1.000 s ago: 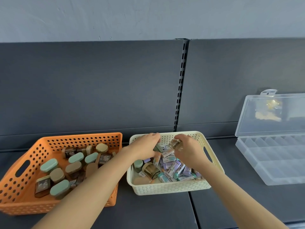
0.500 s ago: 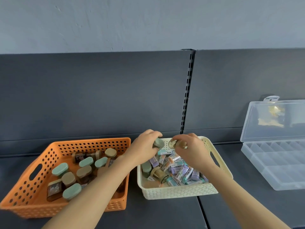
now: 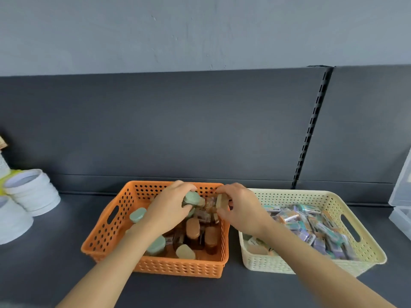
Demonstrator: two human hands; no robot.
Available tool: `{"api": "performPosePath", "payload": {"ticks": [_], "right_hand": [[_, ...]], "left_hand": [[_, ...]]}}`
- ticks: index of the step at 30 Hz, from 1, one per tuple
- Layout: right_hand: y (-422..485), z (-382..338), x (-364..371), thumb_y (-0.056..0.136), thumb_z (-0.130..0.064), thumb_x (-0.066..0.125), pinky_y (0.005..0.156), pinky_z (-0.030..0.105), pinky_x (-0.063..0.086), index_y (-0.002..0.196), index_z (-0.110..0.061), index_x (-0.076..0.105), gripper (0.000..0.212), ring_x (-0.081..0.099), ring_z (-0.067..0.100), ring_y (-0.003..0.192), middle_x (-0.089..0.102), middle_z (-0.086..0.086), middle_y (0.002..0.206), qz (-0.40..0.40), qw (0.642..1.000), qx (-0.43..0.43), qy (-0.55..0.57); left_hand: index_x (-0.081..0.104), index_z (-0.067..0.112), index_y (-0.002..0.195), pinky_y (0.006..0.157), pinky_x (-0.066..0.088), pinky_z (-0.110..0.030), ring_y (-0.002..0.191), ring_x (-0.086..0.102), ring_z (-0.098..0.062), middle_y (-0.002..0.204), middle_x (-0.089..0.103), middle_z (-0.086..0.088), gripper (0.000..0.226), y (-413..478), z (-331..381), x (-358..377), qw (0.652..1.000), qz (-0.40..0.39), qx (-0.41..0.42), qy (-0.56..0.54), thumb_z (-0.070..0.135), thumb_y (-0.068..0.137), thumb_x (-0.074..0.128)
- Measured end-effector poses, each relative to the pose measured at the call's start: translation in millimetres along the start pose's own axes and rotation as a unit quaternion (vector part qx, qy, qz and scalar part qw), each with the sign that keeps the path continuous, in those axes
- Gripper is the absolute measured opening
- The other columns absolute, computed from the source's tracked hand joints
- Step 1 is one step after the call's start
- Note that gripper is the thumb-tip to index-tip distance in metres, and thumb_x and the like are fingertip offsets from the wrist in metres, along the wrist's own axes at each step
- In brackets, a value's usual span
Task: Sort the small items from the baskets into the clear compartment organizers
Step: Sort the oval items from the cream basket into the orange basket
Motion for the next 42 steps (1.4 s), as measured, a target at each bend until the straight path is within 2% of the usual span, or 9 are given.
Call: {"api": "performPosePath", "payload": {"ticks": [2,8,16,20,26,29,34,39,42], "right_hand": [[8,-7,15,0.086,-0.013,0.057,0.079,0.013,0.037,0.124,-0.017,0.057,0.038,0.054,0.015,0.105,0.057,0.003,0.118,-0.016,1.0,-0.006,-0.016],[23,-14,46,0.088,-0.019,0.059,0.085,0.02,0.042,0.132,-0.018,0.051,0.045,0.054,0.019,0.111,0.053,0.002,0.127,-0.049,0.998,-0.002,-0.042],[42,-9,66,0.091,-0.022,0.055,0.081,0.031,0.055,0.125,-0.015,0.052,0.035,0.06,0.02,0.096,0.06,0.004,0.115,-0.073,0.993,0.015,-0.096],[37,-8,60,0.09,-0.021,0.055,0.086,0.033,0.052,0.124,-0.014,0.053,0.035,0.056,0.022,0.106,0.056,0.004,0.12,-0.081,0.992,0.003,-0.101],[14,12,12,0.087,-0.013,0.06,0.092,0.019,0.039,0.133,-0.019,0.051,0.047,0.05,0.016,0.12,0.052,0.0,0.133,-0.02,0.998,0.022,-0.048],[-5,42,-14,0.088,-0.016,0.062,0.096,0.018,0.037,0.136,-0.022,0.049,0.05,0.048,0.014,0.123,0.048,-0.002,0.14,-0.018,0.995,0.067,-0.071],[-39,91,-36,0.088,-0.014,0.061,0.081,0.016,0.044,0.134,-0.02,0.05,0.047,0.058,0.012,0.103,0.048,-0.002,0.139,-0.066,0.984,0.141,-0.087],[-60,113,-44,0.087,-0.02,0.063,0.091,0.021,0.046,0.123,-0.019,0.059,0.036,0.057,0.013,0.108,0.058,-0.001,0.127,-0.091,0.982,0.138,-0.094],[-64,117,-39,0.085,-0.029,0.067,0.102,0.03,0.041,0.106,-0.02,0.068,0.023,0.05,0.015,0.116,0.057,0.0,0.124,-0.1,0.98,0.13,-0.109]], "left_hand": [[0.052,0.025,0.132,0.093,0.045,-0.026,0.115,0.05,-0.01,0.133,0.047,0.011,0.045,-4,-17,-3,1.0,0.001,-0.018,0.011,0.012,0.089,0.061],[0.049,0.025,0.135,0.092,0.044,-0.022,0.115,0.051,-0.01,0.135,0.044,0.008,0.049,-10,-54,1,0.997,-0.012,-0.069,0.024,0.016,0.089,0.064],[0.045,0.023,0.136,0.09,0.049,-0.026,0.112,0.054,-0.011,0.137,0.043,0.005,0.047,0,-72,4,0.995,-0.011,-0.093,0.034,0.024,0.092,0.061],[0.04,0.022,0.141,0.096,0.046,-0.026,0.123,0.048,-0.014,0.143,0.039,0.004,0.053,1,-67,4,0.994,-0.002,-0.094,0.05,0.026,0.092,0.06],[0.039,0.025,0.142,0.104,0.036,-0.025,0.131,0.039,-0.01,0.144,0.037,0.009,0.057,11,2,0,1.0,0.016,-0.01,0.012,0.034,0.09,0.062],[0.042,0.027,0.14,0.103,0.037,-0.024,0.13,0.038,-0.009,0.142,0.038,0.011,0.055,15,42,6,0.999,0.009,0.032,-0.005,0.037,0.089,0.062],[0.047,0.028,0.136,0.096,0.036,-0.02,0.124,0.041,-0.006,0.138,0.041,0.013,0.05,19,92,38,0.993,-0.052,0.1,-0.021,0.037,0.09,0.061],[0.049,0.023,0.135,0.103,0.037,-0.026,0.127,0.037,-0.01,0.136,0.044,0.007,0.045,28,123,81,0.98,-0.134,0.146,0.01,0.027,0.091,0.057],[0.046,0.022,0.138,0.103,0.04,-0.029,0.129,0.036,-0.012,0.134,0.045,0.004,0.045,36,125,95,0.979,-0.144,0.144,0.028,0.013,0.094,0.049]]}}
Point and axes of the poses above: each hand's wrist, its own y-axis towards the middle knuckle, its own x-axis out of the palm, z = x × y, the point moved 8 cm from there along y, towards the middle knuckle
